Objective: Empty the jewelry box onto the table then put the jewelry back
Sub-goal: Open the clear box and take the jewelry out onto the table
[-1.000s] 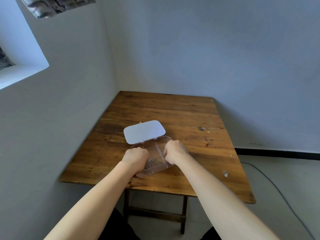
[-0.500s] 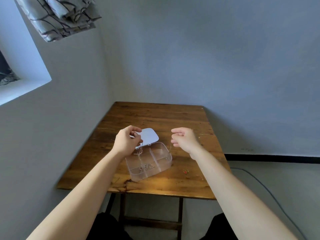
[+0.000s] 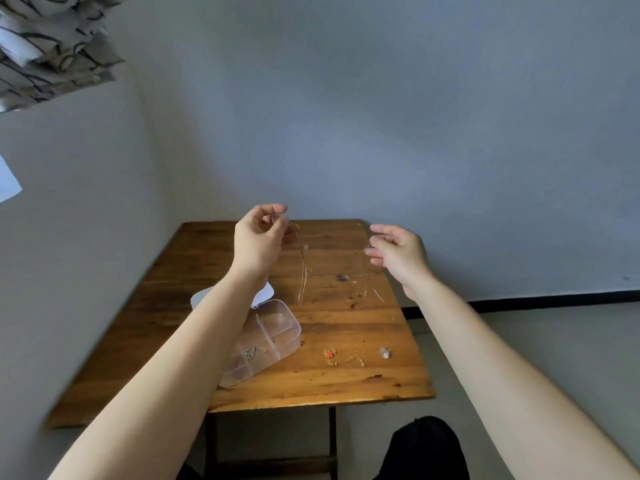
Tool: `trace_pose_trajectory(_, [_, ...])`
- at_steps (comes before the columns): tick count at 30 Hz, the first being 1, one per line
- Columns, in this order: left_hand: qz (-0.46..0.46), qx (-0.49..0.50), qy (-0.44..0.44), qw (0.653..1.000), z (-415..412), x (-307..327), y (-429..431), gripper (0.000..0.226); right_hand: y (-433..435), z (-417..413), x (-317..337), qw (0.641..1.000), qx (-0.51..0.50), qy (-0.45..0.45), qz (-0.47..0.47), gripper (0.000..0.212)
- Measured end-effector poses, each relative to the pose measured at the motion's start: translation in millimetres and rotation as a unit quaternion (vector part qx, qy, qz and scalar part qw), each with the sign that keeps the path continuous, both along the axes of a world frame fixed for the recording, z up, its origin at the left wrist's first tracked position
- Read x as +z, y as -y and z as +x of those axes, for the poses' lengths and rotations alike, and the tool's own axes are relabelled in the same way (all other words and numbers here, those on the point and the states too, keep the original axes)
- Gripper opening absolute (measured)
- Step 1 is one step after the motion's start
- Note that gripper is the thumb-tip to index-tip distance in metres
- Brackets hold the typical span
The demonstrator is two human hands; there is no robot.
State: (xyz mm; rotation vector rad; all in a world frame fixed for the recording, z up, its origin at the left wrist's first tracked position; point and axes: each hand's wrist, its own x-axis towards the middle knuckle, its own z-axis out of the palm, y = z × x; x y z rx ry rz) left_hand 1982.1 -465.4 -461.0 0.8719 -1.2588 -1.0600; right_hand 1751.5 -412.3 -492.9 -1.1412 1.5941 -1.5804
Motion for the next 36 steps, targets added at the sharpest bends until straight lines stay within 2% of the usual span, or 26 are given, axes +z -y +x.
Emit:
trace_pose_trajectory(5, [0.008, -0.022, 0.021, 1.000, -39.7, -7.4, 14.3, 0.014, 5.8, -27.6, -6.3, 1.000, -0.025, 0.014, -0.003, 0.023])
trace_pose_trajectory(12, [0.085, -0.055, 0.067, 0.993, -85.1, -58.7, 41.3, 0.019, 35.5, -41.5, -50.2, 0.999, -0.017, 0.024, 0.045, 0.024])
trace_pose_trajectory(19, [0.118, -0.036, 0.081, 0.989, -101.5, -92.9, 70.8, 0.017, 71.5, -49.4, -92.4, 0.997, -0.008, 0.032, 0.075, 0.024])
trace_pose_trajectory(24, [0.210, -0.042, 0.167, 0.962, -97.2, -141.0, 70.9, 0.014, 72.0, -55.1, -146.8, 0.982, -0.018, -0.022, 0.189, 0.031])
trace_pose_trajectory(27, [0.251, -0.049, 0.234, 0.938, -92.0, -162.0, 69.7, 0.020, 66.6, -55.1, -168.0, 0.968, -0.011, -0.053, 0.243, 0.029])
trace_pose_trajectory(32, [0.283, -0.044, 0.317, 0.904, -85.0, -170.1, 69.1, 0.025, 66.1, -55.4, -169.9, 0.951, -0.005, -0.155, 0.269, 0.028])
trace_pose_trajectory(36, [0.284, -0.084, 0.334, 0.895, -79.0, -160.6, 63.1, 0.017, 59.9, -52.4, -157.9, 0.931, 0.012, -0.234, 0.281, 0.029])
